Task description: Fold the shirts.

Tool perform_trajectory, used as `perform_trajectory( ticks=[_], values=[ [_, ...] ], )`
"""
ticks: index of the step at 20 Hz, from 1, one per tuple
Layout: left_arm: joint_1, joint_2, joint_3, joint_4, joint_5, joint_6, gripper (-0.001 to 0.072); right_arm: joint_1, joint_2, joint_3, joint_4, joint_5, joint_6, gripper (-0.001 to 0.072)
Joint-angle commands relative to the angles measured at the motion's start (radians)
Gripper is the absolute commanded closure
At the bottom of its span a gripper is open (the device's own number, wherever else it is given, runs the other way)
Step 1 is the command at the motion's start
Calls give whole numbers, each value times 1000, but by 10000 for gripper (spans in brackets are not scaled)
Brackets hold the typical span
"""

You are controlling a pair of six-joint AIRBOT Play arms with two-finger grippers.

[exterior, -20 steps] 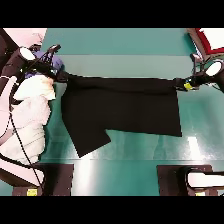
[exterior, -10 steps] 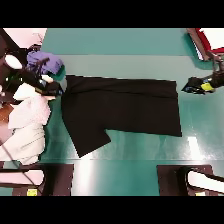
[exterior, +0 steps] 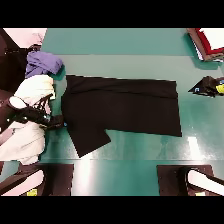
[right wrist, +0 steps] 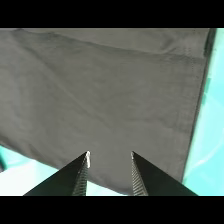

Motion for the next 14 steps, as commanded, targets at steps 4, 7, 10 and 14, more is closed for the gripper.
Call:
perform_trajectory(
  ticks=[4,7,10,14],
  values=[
    [-57,24,-93,-79,92,19,173,0,4,1,37,18,-8,405],
    [-103,24,-91,-98,150,16,583,-19,11,-13,32,42,-8,405],
    [-103,24,-63,-106,122,21,686,-95,93,-205,18,10,-8,405],
    [-103,24,17,-115,71,36,686,-245,204,-563,-183,-32,-14,253]
  ],
)
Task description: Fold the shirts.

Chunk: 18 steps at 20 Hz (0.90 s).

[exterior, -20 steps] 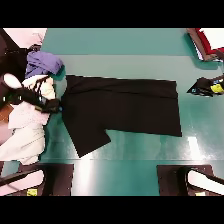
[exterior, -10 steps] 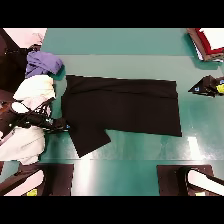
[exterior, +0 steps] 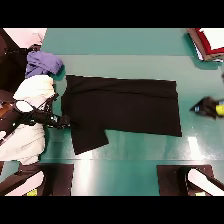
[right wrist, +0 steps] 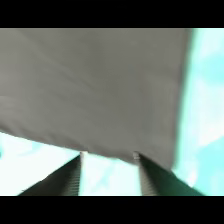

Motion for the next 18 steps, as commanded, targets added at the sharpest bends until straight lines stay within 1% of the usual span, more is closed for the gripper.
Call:
perform_trajectory(
  ticks=[1,4,5,6,9,12,13,15,16,18],
  values=[
    [-4,1,56,-18,-26,8,686,-126,72,-285,-108,-43,-23,255],
    [-4,1,71,-28,-24,8,686,-174,72,-441,-34,-133,-58,266],
    [-4,1,73,-28,-25,8,686,-169,72,-465,-12,-177,-58,290],
    [-4,1,73,-29,-26,8,686,-160,72,-481,12,-224,-58,305],
    [-4,1,73,-29,-33,8,686,-109,72,-486,55,-307,-57,307],
    [-4,1,73,-29,-31,8,686,-55,46,-486,77,-343,-47,361],
    [-4,1,73,-28,-32,8,686,-38,33,-486,77,-354,-47,441],
    [-4,1,73,-26,-39,10,686,-10,21,-480,68,-362,-48,675],
    [-4,4,74,-20,-51,11,687,-5,29,-468,61,-346,-48,694],
    [-4,52,74,16,-98,7,688,-10,87,-426,-7,-261,-46,695]
  ],
)
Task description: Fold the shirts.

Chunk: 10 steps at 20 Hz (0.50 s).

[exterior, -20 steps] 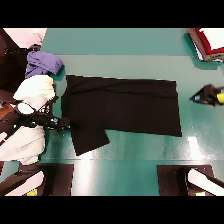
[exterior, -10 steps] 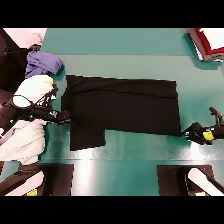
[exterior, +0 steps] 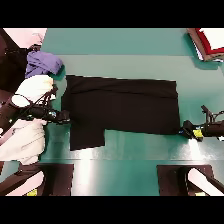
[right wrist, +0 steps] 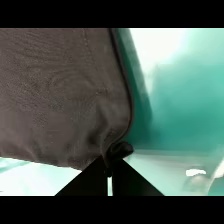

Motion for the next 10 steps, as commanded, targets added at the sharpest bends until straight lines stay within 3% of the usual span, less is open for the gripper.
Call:
perform_trajectory(
  ticks=[1,5,8,10],
  values=[
    [0,73,0,53,-88,-3,688,1,81,59,-104,124,13,696],
    [0,299,-45,71,-272,-66,688,-95,309,124,-257,374,20,697],
    [0,423,-47,-23,-369,-126,687,-141,463,126,-263,389,51,697],
    [0,429,14,-63,-340,-126,687,-119,487,149,-201,367,55,697]
  ],
)
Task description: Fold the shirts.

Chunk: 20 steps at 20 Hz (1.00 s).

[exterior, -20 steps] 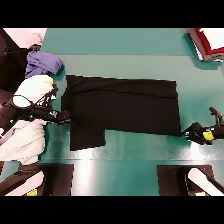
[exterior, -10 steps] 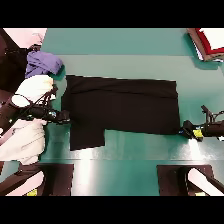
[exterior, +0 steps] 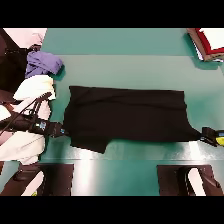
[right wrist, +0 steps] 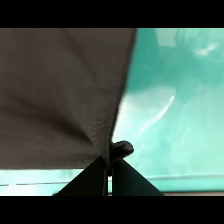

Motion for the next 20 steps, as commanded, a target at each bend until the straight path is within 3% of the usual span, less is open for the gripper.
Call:
perform_trajectory(
  ticks=[1,5,11,16,17,18,19,20],
  values=[
    [1,63,67,-57,26,-32,687,16,67,53,56,4,20,697],
    [1,-43,155,10,270,-20,686,149,-128,218,97,-142,54,697],
    [1,-435,325,6,447,14,685,330,-546,462,99,-273,73,696],
    [1,-680,458,-13,550,37,684,401,-791,622,99,-362,121,693],
    [1,-706,476,-13,566,35,555,401,-831,655,100,-375,132,683],
    [1,-720,490,-14,583,29,223,401,-865,686,123,-389,132,497],
    [1,-725,504,-14,588,18,47,391,-900,721,162,-396,132,225],
    [1,-724,520,-12,582,16,48,373,-925,757,201,-383,129,200]
  ],
)
